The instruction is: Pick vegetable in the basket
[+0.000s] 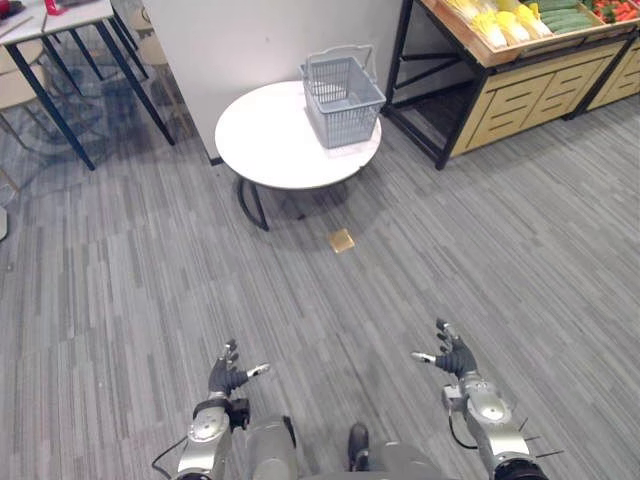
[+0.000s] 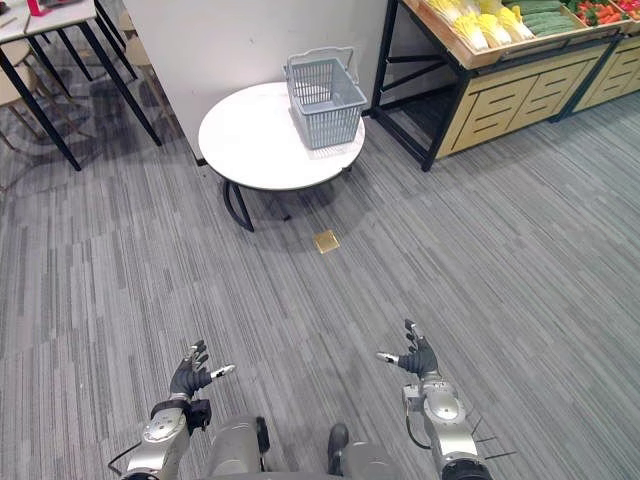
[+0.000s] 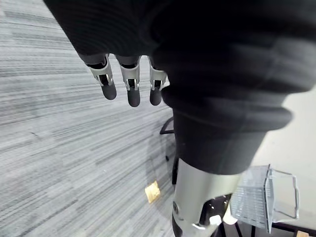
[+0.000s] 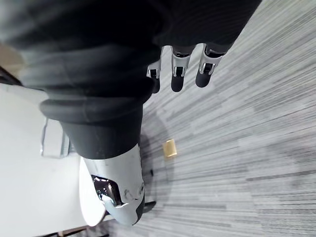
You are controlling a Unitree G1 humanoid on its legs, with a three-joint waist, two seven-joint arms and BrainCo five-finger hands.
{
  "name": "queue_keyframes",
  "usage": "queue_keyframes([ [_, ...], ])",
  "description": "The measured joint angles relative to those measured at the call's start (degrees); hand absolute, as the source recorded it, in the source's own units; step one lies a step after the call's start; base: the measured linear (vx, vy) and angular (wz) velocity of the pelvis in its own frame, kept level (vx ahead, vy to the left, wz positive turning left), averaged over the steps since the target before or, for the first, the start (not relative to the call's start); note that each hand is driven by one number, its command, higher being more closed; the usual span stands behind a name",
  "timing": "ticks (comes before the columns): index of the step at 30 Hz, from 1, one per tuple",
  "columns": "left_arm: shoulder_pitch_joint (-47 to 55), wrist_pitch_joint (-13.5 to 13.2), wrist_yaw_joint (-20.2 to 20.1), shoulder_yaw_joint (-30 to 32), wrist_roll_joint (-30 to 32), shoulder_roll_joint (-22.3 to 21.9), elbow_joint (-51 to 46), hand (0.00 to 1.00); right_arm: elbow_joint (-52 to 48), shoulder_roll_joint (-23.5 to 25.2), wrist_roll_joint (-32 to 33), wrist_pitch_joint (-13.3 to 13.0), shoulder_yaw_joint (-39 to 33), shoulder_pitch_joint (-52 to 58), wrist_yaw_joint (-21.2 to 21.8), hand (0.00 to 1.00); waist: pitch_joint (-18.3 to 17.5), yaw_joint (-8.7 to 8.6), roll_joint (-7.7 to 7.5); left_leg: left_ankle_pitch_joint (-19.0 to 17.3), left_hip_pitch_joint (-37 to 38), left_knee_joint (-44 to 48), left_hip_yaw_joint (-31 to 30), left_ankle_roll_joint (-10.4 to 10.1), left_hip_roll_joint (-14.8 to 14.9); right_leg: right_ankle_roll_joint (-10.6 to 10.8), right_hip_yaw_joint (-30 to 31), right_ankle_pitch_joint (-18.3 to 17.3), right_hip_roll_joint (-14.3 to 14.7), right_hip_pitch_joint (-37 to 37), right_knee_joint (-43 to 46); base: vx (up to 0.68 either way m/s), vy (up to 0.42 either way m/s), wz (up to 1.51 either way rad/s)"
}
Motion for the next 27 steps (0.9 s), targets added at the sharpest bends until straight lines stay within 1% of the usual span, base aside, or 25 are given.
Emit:
queue_keyframes([
  [1, 0.61, 0.05, -0.01, 0.0, 0.0, -0.04, 0.03, 0.0, 0.0, 0.01, -0.01, 0.0, 0.12, -0.05, -0.02, 0.0, 0.02, 0.01, 0.13, 2.82, 0.15, -8.4, -0.52, -0.38, -1.07, 0.71, 0.39, -0.76, -0.33, 1.43, -0.75, 0.5, 0.173, -0.39],
  [2, 1.55, 0.3, 0.01, 0.0, 0.02, -0.29, 0.1, 0.0, 0.01, -0.53, -0.11, -0.03, 0.91, -0.02, -0.11, 0.0, -0.5, 1.09, 1.32, 8.35, 0.6, -22.92, -2.52, -2.77, -1.58, 2.63, 1.93, -3.31, 0.01, 4.08, -1.49, 0.62, 0.261, -0.49],
  [3, 1.43, 0.42, 0.04, 0.01, 0.05, -0.45, 0.6, 0.0, 0.05, -1.2, -0.17, -0.02, 1.53, 0.09, -0.18, 0.0, -0.91, 1.67, 2.32, 9.07, 0.56, -25.13, -2.69, -2.37, -1.13, 3.74, 2.75, -5.32, 0.41, 5.74, -1.21, 0.64, 0.302, -0.51],
  [4, 1.67, 0.54, 0.01, 0.15, 0.09, -0.27, 0.89, 0.0, 0.07, -1.08, -0.68, -0.02, 1.62, 0.27, -0.04, 0.0, -1.33, 1.86, 2.57, 11.8, 0.86, -25.17, -2.63, -0.38, -1.13, 4.51, 3.25, -7.42, -0.03, 7.13, -0.5, 0.59, 0.354, -0.34],
  [5, 2.47, 0.55, 0.03, 0.32, 0.17, 0.46, 1.05, 0.0, 0.07, -0.13, -1.24, 0.08, 2.18, 0.95, -0.02, 0.0, -2.82, 2.68, -0.56, 16.64, 0.87, -23.07, -0.41, 3.4, -3.72, 5.56, 4.01, -11.13, -3.58, 6.67, 2.26, 0.64, 0.309, -0.26],
  [6, 3.07, 0.56, 0.07, 0.31, 0.6, 0.76, 1.18, 0.0, 0.01, 0.55, -1.68, 0.0, 2.6, 1.59, 0.22, 0.0, -4.78, 2.68, -4.0, 16.26, 0.65, -21.22, 1.53, 4.84, -6.71, 7.42, 5.01, -13.72, -7.17, 4.5, 8.95, 0.65, 0.279, -0.12],
  [7, 3.0, 0.66, 0.02, 0.18, 0.77, 0.43, 1.32, 0.0, -0.01, 0.53, -1.91, -0.05, 2.55, 1.5, 0.24, 0.0, -4.92, 2.53, -4.24, 15.64, 0.67, -19.63, 1.62, 6.03, -7.61, 7.99, 5.46, -13.77, -8.42, 2.47, 14.58, 0.6, 0.201, 0.04],
  [8, 2.89, 0.65, -0.02, -0.05, 1.65, -0.05, 1.67, 0.0, 0.26, 0.56, -2.71, -0.01, 2.68, 1.51, 0.24, 0.0, -4.87, 2.53, -4.32, 14.81, 1.89, -16.95, 1.75, 7.27, -8.85, 12.91, 7.05, -10.69, -10.05, -2.15, 28.2, 0.6, 0.25, 0.16],
  [9, 2.74, 0.71, 0.02, -0.25, 1.77, 0.29, 1.9, 0.0, 0.53, 0.93, -3.29, 0.05, 3.06, 1.48, 0.27, 0.0, -4.74, 2.46, -4.71, 13.49, 3.96, -15.9, 1.81, 9.01, -9.93, 15.47, 7.76, -5.17, -11.3, -5.71, 37.69, 0.73, 0.307, 0.24],
  [10, 2.77, 0.74, 0.16, -1.12, 1.79, 1.31, 1.9, 0.0, 0.62, 1.12, -3.46, 0.07, 4.68, 1.35, 0.41, 0.0, -4.4, 1.73, -5.23, 10.79, 8.02, -16.0, 1.6, 9.91, -11.45, 15.01, 7.68, -0.46, -12.85, -9.5, 48.88, 0.49, 0.197, 0.23],
  [11, 2.81, 0.75, 0.2, -1.4, 1.79, 1.65, 1.9, 0.0, 0.63, 1.21, -3.61, 0.07, 5.49, 1.1, 0.5, 0.0, -4.26, 1.52, -5.1, 9.69, 10.17, -16.18, 1.55, 10.29, -11.79, 13.25, 7.42, -1.04, -13.12, -11.3, 53.13, 0.59, 0.207, 0.15],
  [12, 3.07, 0.74, 0.25, -1.5, 1.79, 1.98, 1.88, 0.0, 0.54, 1.29, -3.94, -0.04, 6.91, 0.47, 0.51, 0.0, -3.78, 1.23, -4.33, 8.54, 14.88, -17.65, 1.56, 10.68, -12.0, 9.82, 6.19, -3.0, -12.91, -14.3, 57.06, 0.56, 0.178, -0.04],
  [13, 3.06, 0.68, 0.3, -1.48, 1.79, 2.08, 1.75, 0.0, 0.14, 1.36, -3.94, -0.22, 7.85, 0.09, 0.53, 0.0, -3.47, 1.19, -3.55, 7.21, 19.28, -19.68, 1.53, 10.85, -12.0, 8.25, 4.56, -4.38, -11.97, -17.56, 56.88, 0.67, 0.199, -0.09],
  [15, 2.47, 0.62, 0.31, -1.49, 1.78, 2.67, 1.73, 0.0, -0.17, 1.36, -3.94, -0.25, 8.47, -0.21, 0.62, 0.0, -2.89, 0.83, -2.54, 6.22, 23.17, -21.7, 1.23, 10.94, -12.0, 7.51, 1.99, -6.24, -10.52, -21.71, 51.55, 0.42, 0.073, 0.07],
  [16, 1.65, 0.59, 0.24, -1.6, 1.79, 3.0, 1.75, 0.0, -0.15, 1.15, -3.94, -0.2, 8.42, -0.62, 0.67, 0.0, -2.54, -0.09, -2.73, 5.27, 25.38, -21.92, 0.32, 10.85, -11.88, 7.29, -0.47, -6.63, -9.2, -23.37, 41.68, 0.61, 0.025, 0.39],
  [17, 1.1, 0.59, 0.23, -1.69, 1.81, 3.24, 1.93, 0.0, -0.14, 1.02, -3.91, -0.2, 8.21, -0.64, 0.67, 0.0, -2.16, -0.71, -2.62, 4.91, 27.13, -22.81, -0.24, 10.6, -12.09, 7.59, -1.4, -5.32, -7.82, -24.61, 29.27, 0.63, 0.001, 0.42],
  [18, 0.75, 0.58, 0.2, -1.72, 1.85, 3.21, 2.1, 0.0, -0.13, 0.8, -3.9, -0.18, 8.15, -0.62, 0.67, 0.0, -2.2, -0.87, -3.07, 4.51, 28.16, -23.28, -0.56, 10.15, -12.18, 7.74, -1.48, -3.52, -6.96, -24.81, 23.0, 0.53, -0.022, 0.45],
  [19, 0.22, 0.59, 0.11, -2.05, 2.19, 3.22, 2.35, 0.0, -0.04, 0.5, -3.9, -0.13, 8.11, -0.46, 0.68, 0.0, -2.12, -1.51, -3.42, 3.67, 30.02, -24.01, -1.72, 9.05, -12.62, 8.25, -1.26, 1.44, -5.91, -25.0, 11.24, 0.45, -0.045, 0.42],
  [20, 0.17, 0.56, 0.01, -2.09, 2.4, 3.28, 2.39, 0.0, -0.04, 0.49, -3.9, -0.09, 8.11, -0.46, 0.69, 0.0, -1.97, -1.99, -4.25, 3.14, 31.53, -24.29, -2.89, 8.21, -13.35, 9.36, -0.6, 4.96, -5.83, -24.77, 5.33, 0.57, -0.09, 0.69],
  [22, 0.4, 0.57, -0.07, -2.9, 2.96, 3.21, 3.33, 0.0, -0.18, 0.54, -3.94, -0.04, 7.08, 0.68, 0.89, 0.0, -2.13, -2.7, -5.69, 0.54, 35.12, -24.52, -5.52, 5.82, -14.67, 9.06, 0.54, 6.55, -6.82, -24.57, 2.77, 0.59, -0.147, 0.87],
  [23, 0.7, 0.57, -0.09, -3.82, 3.54, 2.65, 3.43, 0.0, -0.33, 0.27, -3.95, 0.0, 5.55, 2.05, 1.33, 0.0, -2.72, -3.53, -4.84, -2.98, 36.88, -23.01, -8.47, 5.75, -13.58, 6.46, 0.91, 10.49, -6.86, -24.26, 6.16, 0.63, -0.227, 0.95],
  [24, 1.09, 0.54, -0.21, -3.92, 4.28, 2.2, 3.69, 0.0, -0.27, 0.28, -3.97, 0.29, 4.51, 2.68, 1.57, 0.0, -3.13, -3.5, -4.08, -4.5, 36.61, -18.92, -9.86, 4.19, -12.53, 5.07, -0.41, 11.64, -6.31, -24.44, 9.24, 0.71, -0.318, 0.98],
  [25, 1.01, 0.58, -0.21, -3.9, 4.5, 1.57, 4.29, 0.0, -0.29, 0.05, -4.01, 0.51, 4.46, 3.23, 1.68, 0.0, -3.1, -3.41, -3.34, -5.14, 31.77, -7.04, -10.42, 2.82, -10.48, 3.62, -1.66, 11.63, -5.83, -22.97, 10.09, 0.58, -0.277, 0.6],
  [26, 1.33, 0.58, -0.23, -3.87, 4.53, 1.07, 4.43, 0.0, -0.54, -0.21, -4.08, 0.55, 4.56, 3.4, 1.73, 0.0, -3.04, -3.41, -2.24, -4.61, 28.6, 0.47, -10.52, 1.29, -9.02, 2.9, -2.83, 10.81, -4.62, -21.55, 9.41, 0.59, -0.316, 0.29],
  [27, 2.27, 0.65, -0.54, -3.64, 4.56, 0.06, 4.57, 0.0, -1.11, -0.37, -4.16, 0.62, 5.1, 3.25, 1.69, 0.0, -2.98, -2.69, -0.03, 1.05, 21.33, 17.53, -10.64, -4.04, -4.34, 1.1, -3.95, 9.44, -0.92, -17.97, 7.31, 0.48, -0.23, -0.05],
])
